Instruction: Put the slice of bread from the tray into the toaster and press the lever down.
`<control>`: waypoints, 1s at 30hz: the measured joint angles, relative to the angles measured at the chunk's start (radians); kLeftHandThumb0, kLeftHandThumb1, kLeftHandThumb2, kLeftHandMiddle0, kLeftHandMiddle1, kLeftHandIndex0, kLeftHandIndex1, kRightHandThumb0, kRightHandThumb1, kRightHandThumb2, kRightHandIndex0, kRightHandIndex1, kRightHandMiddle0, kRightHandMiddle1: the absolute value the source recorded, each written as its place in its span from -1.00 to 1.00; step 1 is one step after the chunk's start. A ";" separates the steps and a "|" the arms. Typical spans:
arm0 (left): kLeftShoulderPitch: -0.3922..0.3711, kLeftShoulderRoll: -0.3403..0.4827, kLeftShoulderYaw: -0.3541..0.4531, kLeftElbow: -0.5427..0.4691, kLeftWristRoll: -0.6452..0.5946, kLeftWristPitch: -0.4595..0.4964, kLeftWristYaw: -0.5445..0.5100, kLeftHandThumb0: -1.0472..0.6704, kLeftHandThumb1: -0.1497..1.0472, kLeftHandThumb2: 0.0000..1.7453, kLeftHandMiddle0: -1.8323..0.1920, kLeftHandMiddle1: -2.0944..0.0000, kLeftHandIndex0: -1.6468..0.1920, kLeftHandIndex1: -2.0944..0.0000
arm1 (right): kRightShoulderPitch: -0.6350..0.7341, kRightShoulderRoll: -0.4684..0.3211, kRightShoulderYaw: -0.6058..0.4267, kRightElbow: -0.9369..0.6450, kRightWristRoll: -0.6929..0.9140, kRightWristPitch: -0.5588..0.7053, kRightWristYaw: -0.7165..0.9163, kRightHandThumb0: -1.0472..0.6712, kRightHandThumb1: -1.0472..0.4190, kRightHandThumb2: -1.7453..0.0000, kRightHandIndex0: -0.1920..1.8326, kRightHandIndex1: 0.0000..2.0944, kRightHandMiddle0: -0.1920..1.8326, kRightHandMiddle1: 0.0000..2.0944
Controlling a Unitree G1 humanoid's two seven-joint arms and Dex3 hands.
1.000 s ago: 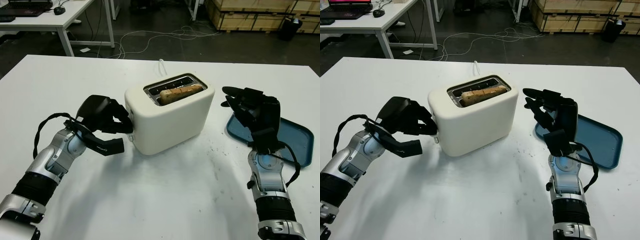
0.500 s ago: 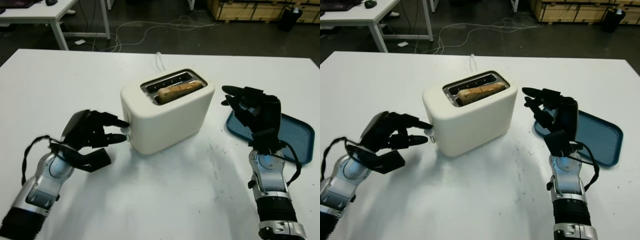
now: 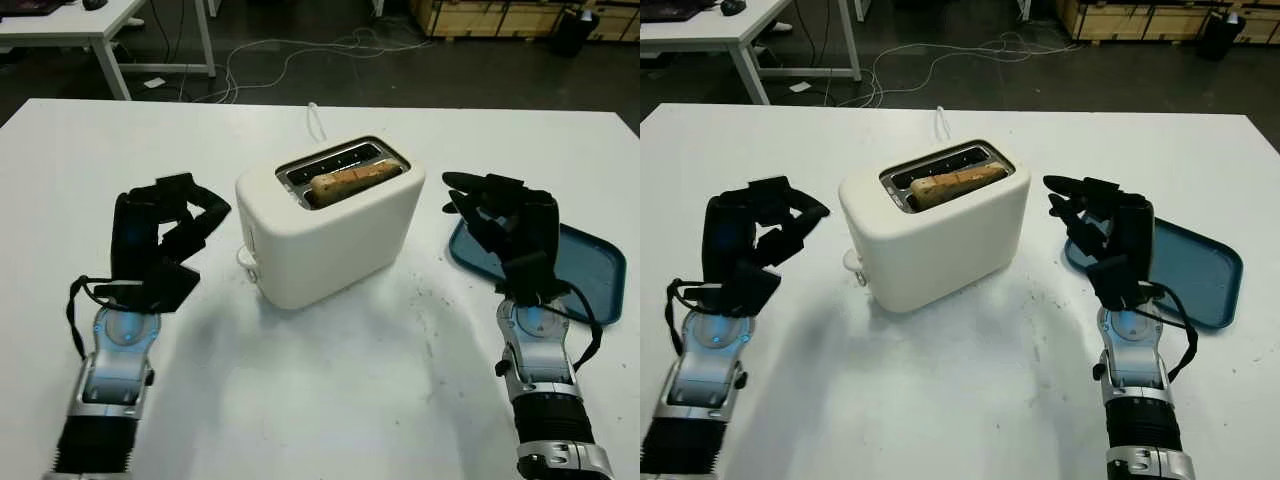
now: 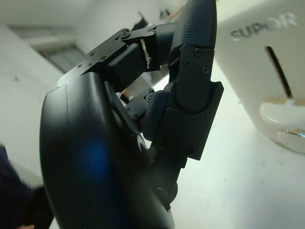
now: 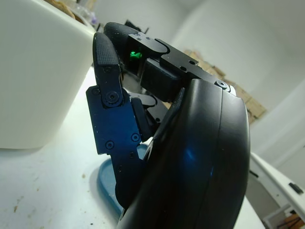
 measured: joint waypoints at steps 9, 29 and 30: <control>0.042 0.074 0.011 -0.106 0.033 0.194 -0.143 -0.82 0.72 -0.94 -0.45 -0.34 -0.39 -0.16 | 0.102 -0.022 0.002 -0.088 -0.010 0.088 0.018 -0.40 -0.83 0.81 0.02 0.20 0.40 -0.95; 0.088 0.133 0.035 -0.145 0.040 0.294 -0.225 -0.86 0.68 -0.94 -0.47 -0.35 -0.41 -0.17 | 0.071 -0.059 -0.065 -0.068 -0.012 0.090 -0.026 -0.52 -0.83 0.85 0.01 0.20 0.39 -0.89; 0.088 0.133 0.035 -0.143 0.041 0.294 -0.225 -0.86 0.69 -0.94 -0.47 -0.35 -0.40 -0.17 | 0.069 -0.062 -0.065 -0.067 -0.012 0.090 -0.027 -0.52 -0.83 0.85 0.01 0.20 0.39 -0.89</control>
